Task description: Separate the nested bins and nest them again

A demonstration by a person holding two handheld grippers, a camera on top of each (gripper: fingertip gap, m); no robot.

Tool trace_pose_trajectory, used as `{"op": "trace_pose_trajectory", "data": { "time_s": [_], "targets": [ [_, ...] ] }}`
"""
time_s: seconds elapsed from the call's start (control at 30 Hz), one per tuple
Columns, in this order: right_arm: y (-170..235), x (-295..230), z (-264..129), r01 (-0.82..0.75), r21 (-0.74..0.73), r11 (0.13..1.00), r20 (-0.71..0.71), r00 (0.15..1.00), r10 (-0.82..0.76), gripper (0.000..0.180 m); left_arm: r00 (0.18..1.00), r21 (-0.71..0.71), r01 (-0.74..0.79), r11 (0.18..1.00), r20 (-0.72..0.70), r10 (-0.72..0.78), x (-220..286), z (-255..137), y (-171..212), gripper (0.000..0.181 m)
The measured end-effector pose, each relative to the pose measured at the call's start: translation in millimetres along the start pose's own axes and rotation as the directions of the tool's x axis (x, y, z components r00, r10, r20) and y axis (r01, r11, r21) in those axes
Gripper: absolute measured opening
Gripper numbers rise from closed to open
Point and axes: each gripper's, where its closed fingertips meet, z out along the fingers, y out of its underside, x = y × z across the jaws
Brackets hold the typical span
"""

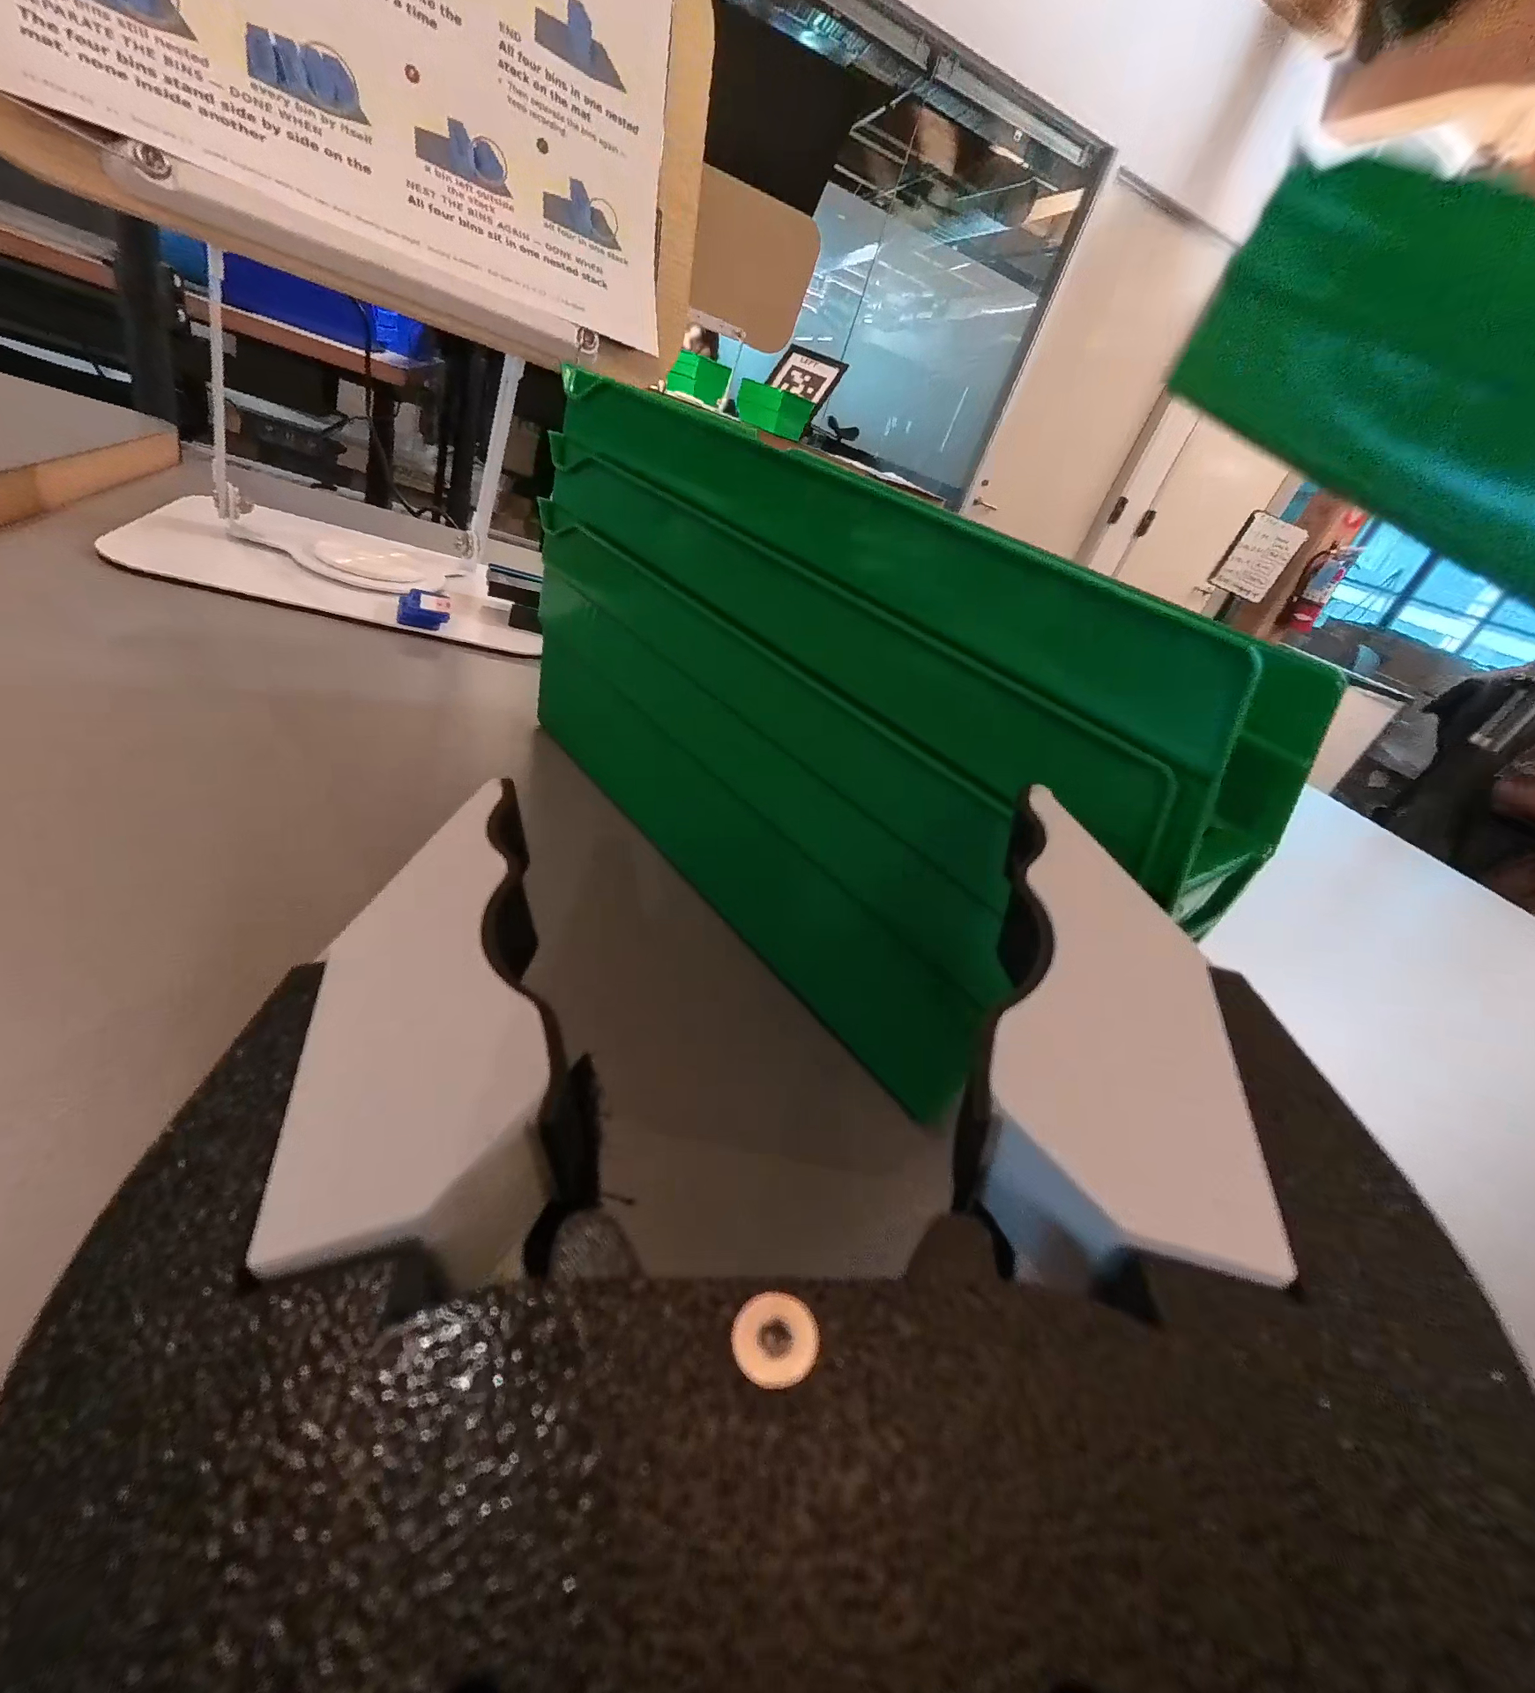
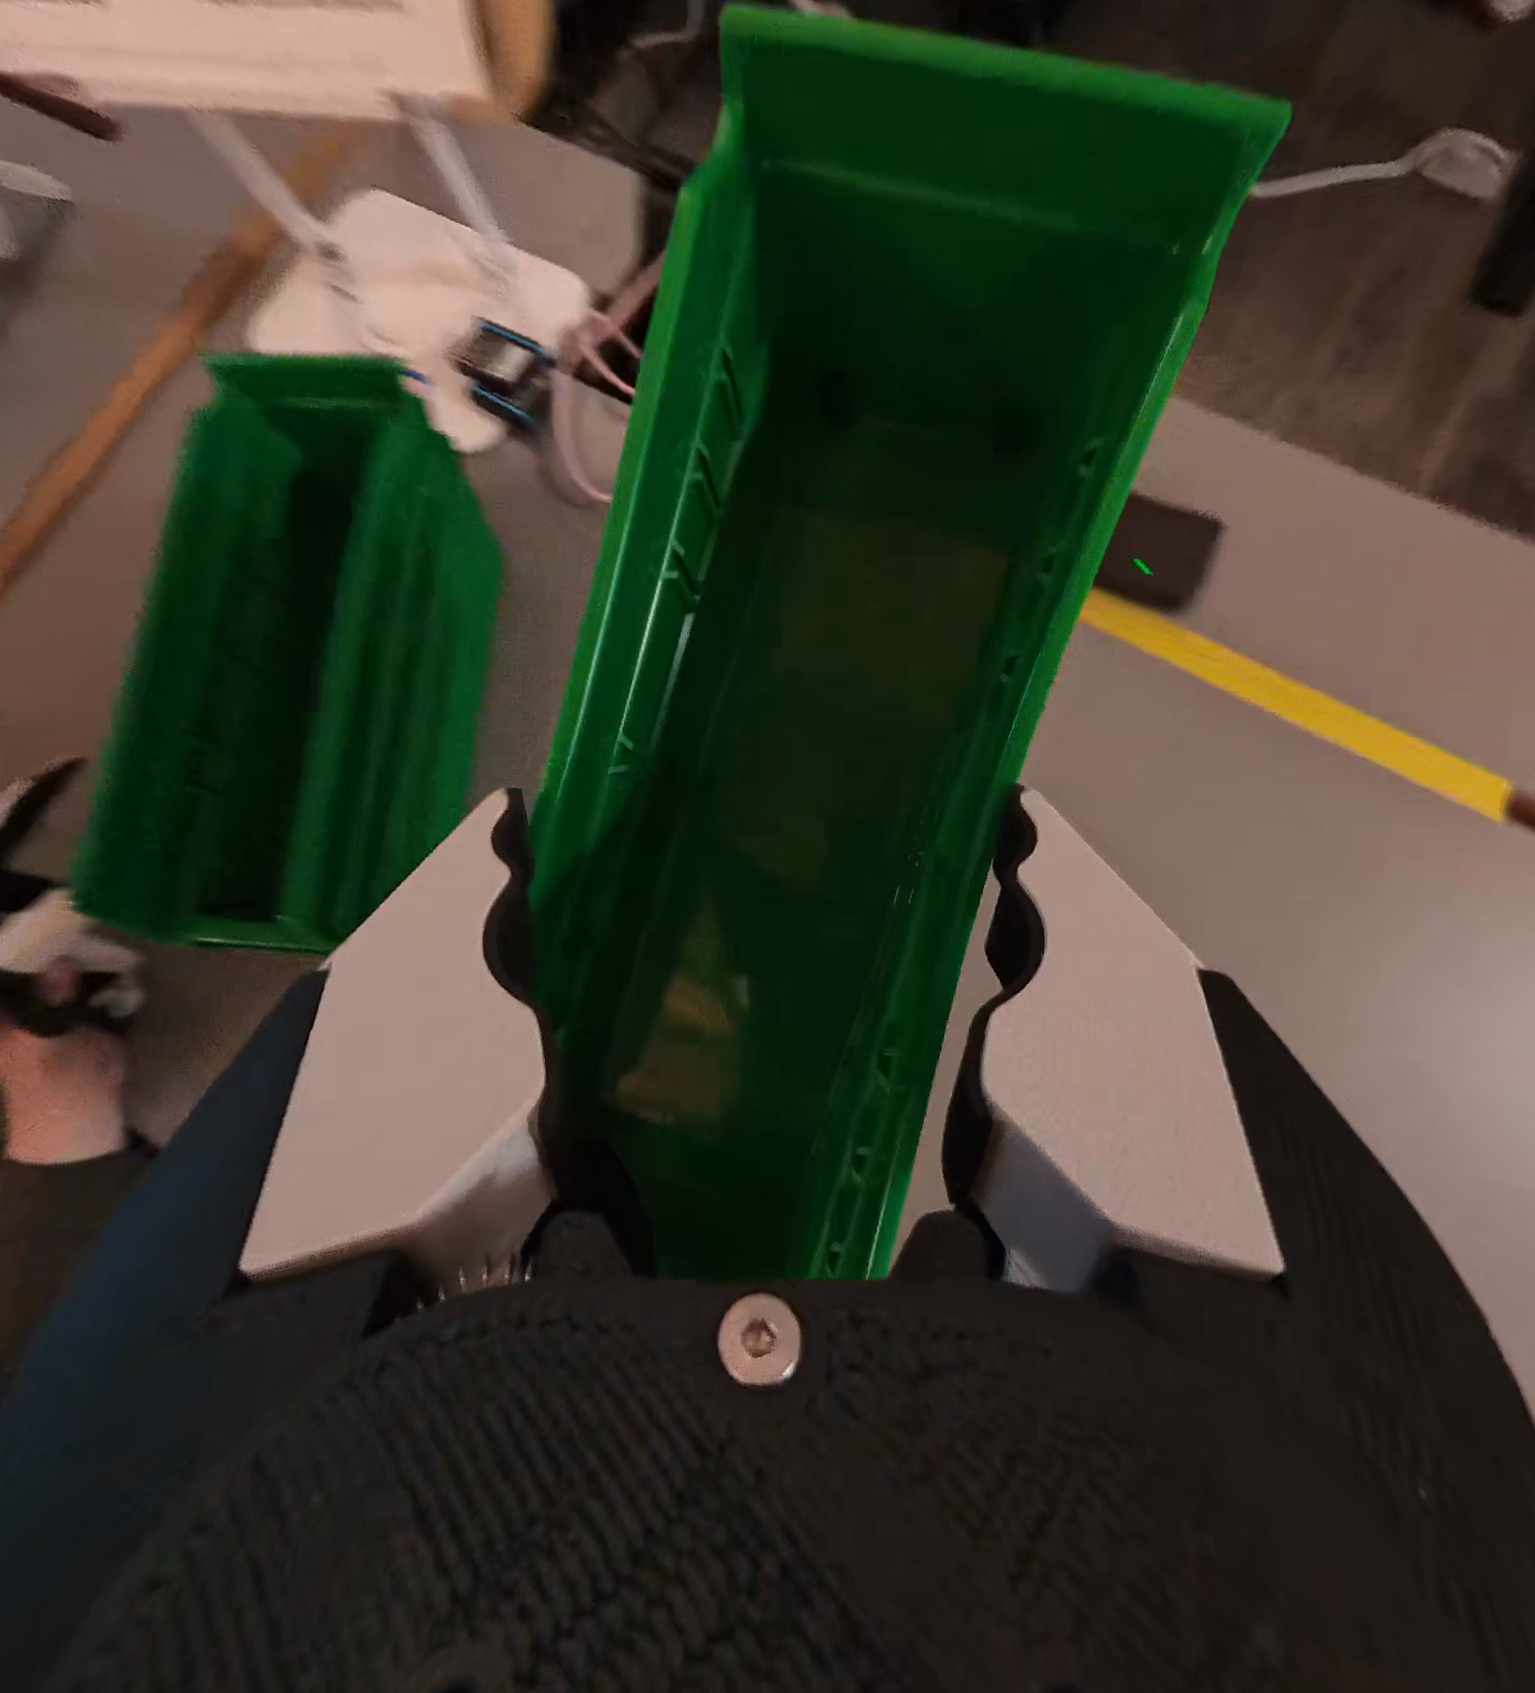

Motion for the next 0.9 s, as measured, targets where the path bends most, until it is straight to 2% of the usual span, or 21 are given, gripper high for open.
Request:
{"op": "trace_pose_trajectory", "data": {
  "time_s": [0.2, 0.37, 0.4, 0.43, 0.5, 0.57, 0.67, 0.77, 0.9],
  "targets": [
    [119.0, 132.9, 8.7, -0.182, -0.073, 0.980, -0.107, 0.979, 0.174, 0.100, 1.000, 0.002, 0.011, 1.000, 0.008, -0.011, -2.4, 0.3, 0.1, 0.102],
    [189.1, 211.2, 4.6, -0.244, -0.053, 0.968, -0.226, 0.948, 0.226, 0.087, 1.000, -0.010, -0.008, 1.000, 0.016, 0.008, -1.8, 1.4, 1.7, 0.102],
    [193.8, 230.7, -2.5, -0.218, -0.007, 0.976, -0.296, 0.933, 0.206, 0.006, 1.000, -0.012, -0.008, 1.000, 0.017, 0.008, -2.0, 1.6, 1.9, 0.102],
    [189.6, 236.4, -8.7, -0.191, 0.076, 0.979, -0.279, 0.938, 0.205, 0.000, 1.000, -0.012, -0.007, 1.000, 0.017, 0.007, -2.0, 1.6, 2.0, 0.102],
    [185.4, 240.6, -16.6, -0.279, 0.185, 0.942, -0.197, 0.929, 0.313, 0.002, 1.000, -0.012, -0.004, 1.000, 0.017, 0.005, -2.2, 1.5, 1.9, 0.102],
    [202.7, 241.0, -9.3, -0.337, 0.112, 0.935, -0.169, 0.921, 0.352, 0.015, 1.000, -0.011, -0.006, 1.000, 0.018, 0.006, -2.2, 1.4, 1.9, 0.102],
    [226.8, 249.5, 2.0, -0.313, 0.031, 0.949, -0.261, 0.914, 0.310, 0.015, 1.000, -0.012, -0.008, 1.000, 0.014, 0.009, -1.2, 1.4, 2.2, 0.102],
    [216.4, 241.0, 5.2, -0.275, 0.067, 0.959, -0.252, 0.925, 0.283, 0.030, 1.000, -0.013, -0.009, 1.000, 0.012, 0.010, -0.6, 1.5, 2.4, 0.101],
    [218.5, 221.9, 21.7, -0.319, -0.013, 0.948, -0.188, 0.932, 0.311, 0.044, 1.000, -0.004, 0.011, 1.000, 0.000, -0.011, -0.8, 0.6, 1.1, 0.101]
  ]
}}
